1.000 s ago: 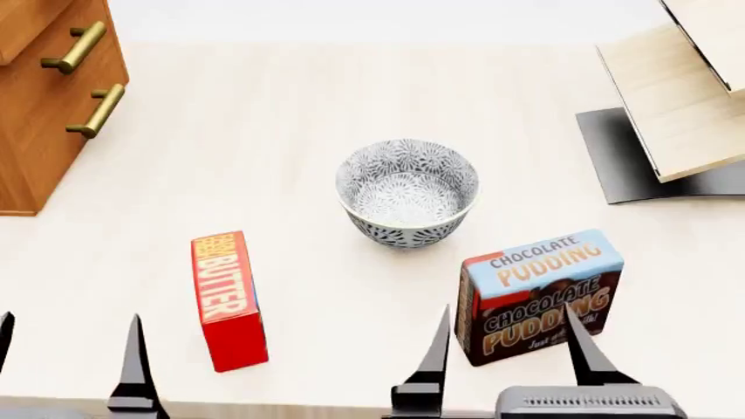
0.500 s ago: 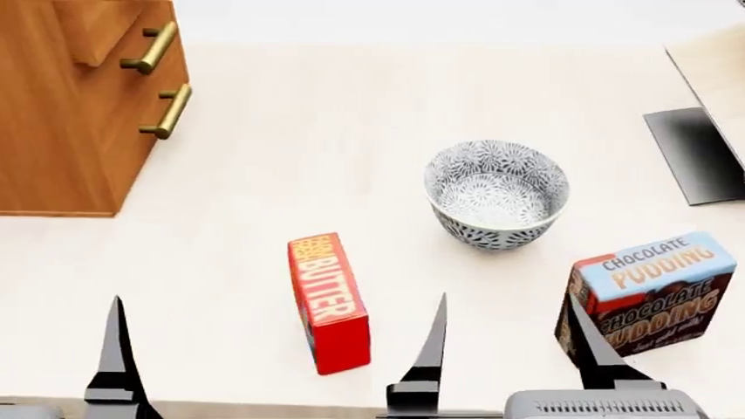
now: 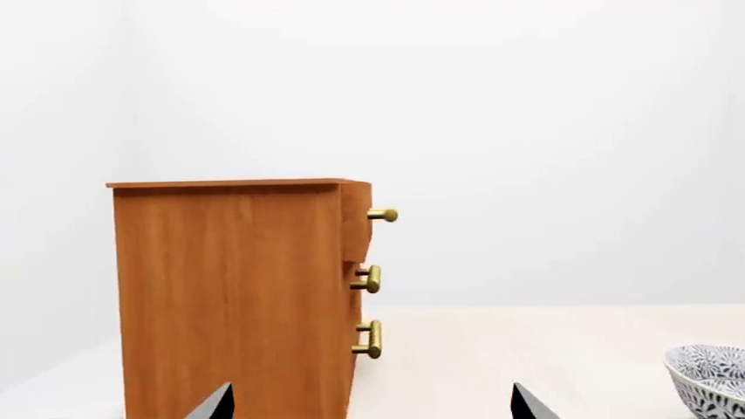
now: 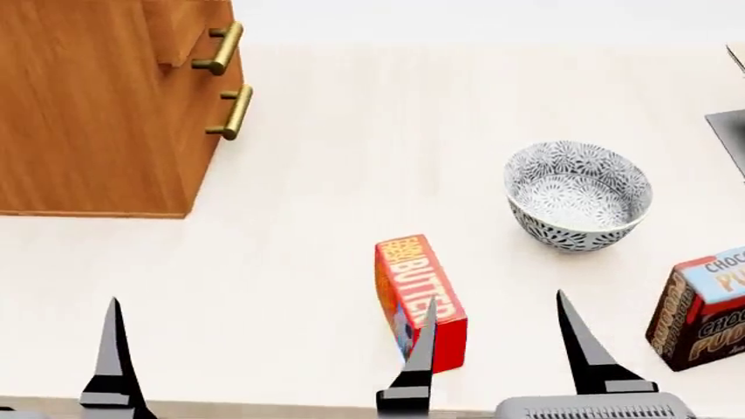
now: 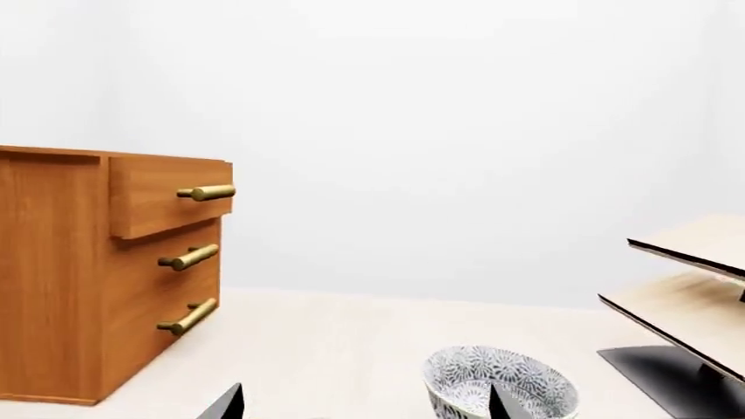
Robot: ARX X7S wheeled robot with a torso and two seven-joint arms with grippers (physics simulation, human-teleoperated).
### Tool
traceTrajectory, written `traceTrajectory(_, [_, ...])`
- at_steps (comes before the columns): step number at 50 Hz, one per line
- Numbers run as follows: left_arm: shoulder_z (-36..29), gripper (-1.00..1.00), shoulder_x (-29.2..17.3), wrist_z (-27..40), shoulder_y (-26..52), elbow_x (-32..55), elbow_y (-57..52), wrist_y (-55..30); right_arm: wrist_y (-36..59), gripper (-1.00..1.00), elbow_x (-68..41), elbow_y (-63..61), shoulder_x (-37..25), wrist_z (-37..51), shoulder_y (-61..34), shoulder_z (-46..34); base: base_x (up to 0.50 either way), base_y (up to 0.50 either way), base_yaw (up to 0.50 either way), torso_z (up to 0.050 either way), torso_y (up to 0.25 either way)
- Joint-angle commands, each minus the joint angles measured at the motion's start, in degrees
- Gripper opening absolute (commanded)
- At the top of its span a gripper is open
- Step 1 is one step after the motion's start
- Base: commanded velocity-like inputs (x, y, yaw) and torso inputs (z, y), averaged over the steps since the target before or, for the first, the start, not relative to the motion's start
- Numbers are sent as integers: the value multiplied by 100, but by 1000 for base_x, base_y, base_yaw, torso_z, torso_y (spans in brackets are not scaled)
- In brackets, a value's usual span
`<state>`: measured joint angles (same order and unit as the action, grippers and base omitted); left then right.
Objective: Close the top drawer of the cabinet and put the bowl on top of it.
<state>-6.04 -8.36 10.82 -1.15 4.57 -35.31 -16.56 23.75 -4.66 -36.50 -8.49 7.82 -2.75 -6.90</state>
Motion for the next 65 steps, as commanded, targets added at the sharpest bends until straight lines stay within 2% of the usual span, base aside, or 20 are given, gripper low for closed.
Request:
traceTrajectory(1, [-18, 100, -79, 40, -54, 90, -68, 20, -4, 100, -31, 33, -42, 48, -24, -103, 0, 500, 0, 0, 0])
traceTrajectory(12, [-41, 100, -127, 91, -39, 124, 30, 87, -46, 100, -116, 49, -78, 67, -4, -128, 0, 487, 0, 0, 0])
traceTrajectory(47, [-142, 100, -264, 245, -64, 208, 80, 163, 3, 100, -135, 71, -241, 242, 1, -281, 0, 56, 0, 0, 0])
traceTrajectory(65, [-162, 100, -335, 309, -70, 264, 93, 202, -118, 100, -159, 80, -297, 304, 21, -353, 484, 0, 0, 0, 0])
